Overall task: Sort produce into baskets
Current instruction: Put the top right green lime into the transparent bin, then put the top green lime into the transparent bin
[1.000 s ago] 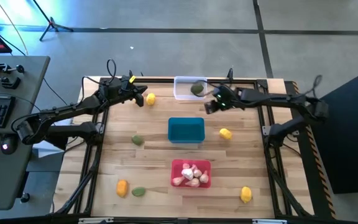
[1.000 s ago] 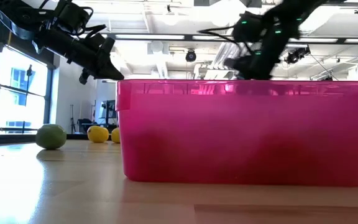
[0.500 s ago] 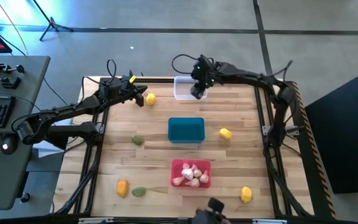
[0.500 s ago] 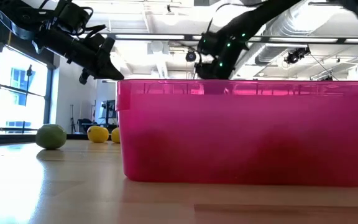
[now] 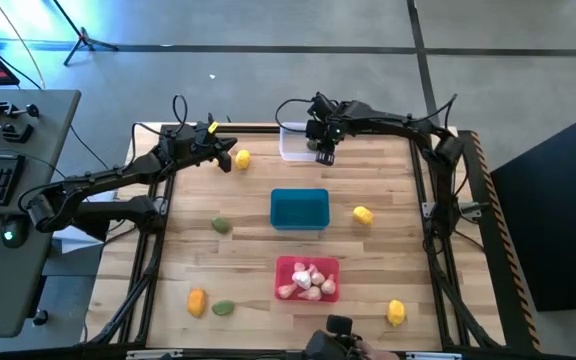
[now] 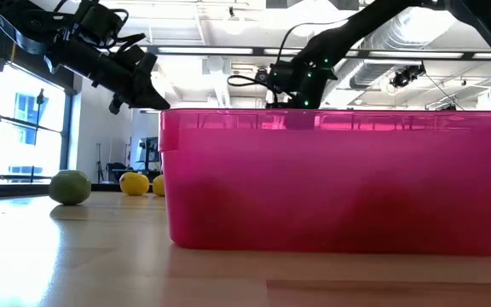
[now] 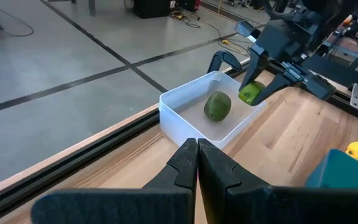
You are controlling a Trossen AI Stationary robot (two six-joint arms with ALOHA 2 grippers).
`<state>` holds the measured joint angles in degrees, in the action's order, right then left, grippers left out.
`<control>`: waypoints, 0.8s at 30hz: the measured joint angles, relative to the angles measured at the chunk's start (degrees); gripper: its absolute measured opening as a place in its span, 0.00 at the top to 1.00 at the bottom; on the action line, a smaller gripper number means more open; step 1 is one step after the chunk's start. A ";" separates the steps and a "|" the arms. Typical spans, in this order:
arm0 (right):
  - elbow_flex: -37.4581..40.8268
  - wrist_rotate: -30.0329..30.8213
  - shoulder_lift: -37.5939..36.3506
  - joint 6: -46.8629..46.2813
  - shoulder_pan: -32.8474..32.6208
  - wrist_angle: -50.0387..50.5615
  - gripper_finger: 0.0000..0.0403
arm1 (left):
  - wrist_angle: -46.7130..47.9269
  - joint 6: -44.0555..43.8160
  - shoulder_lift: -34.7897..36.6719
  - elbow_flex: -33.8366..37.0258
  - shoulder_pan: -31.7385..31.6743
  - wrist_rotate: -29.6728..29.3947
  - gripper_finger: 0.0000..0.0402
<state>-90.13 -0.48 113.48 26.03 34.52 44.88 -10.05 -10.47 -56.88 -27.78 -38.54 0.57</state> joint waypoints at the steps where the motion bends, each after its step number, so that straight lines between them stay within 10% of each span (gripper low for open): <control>1: 0.00 -0.03 0.11 0.03 0.00 -0.02 0.71 | 0.01 0.14 0.00 0.00 0.01 -0.01 1.00; 24: -0.63 0.30 2.77 2.60 -0.05 -0.04 0.42 | 0.01 0.23 -0.02 -0.01 0.00 0.22 1.00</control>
<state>-90.76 -0.18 116.25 28.63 34.47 44.85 -10.04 -10.24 -56.90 -27.79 -38.54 0.80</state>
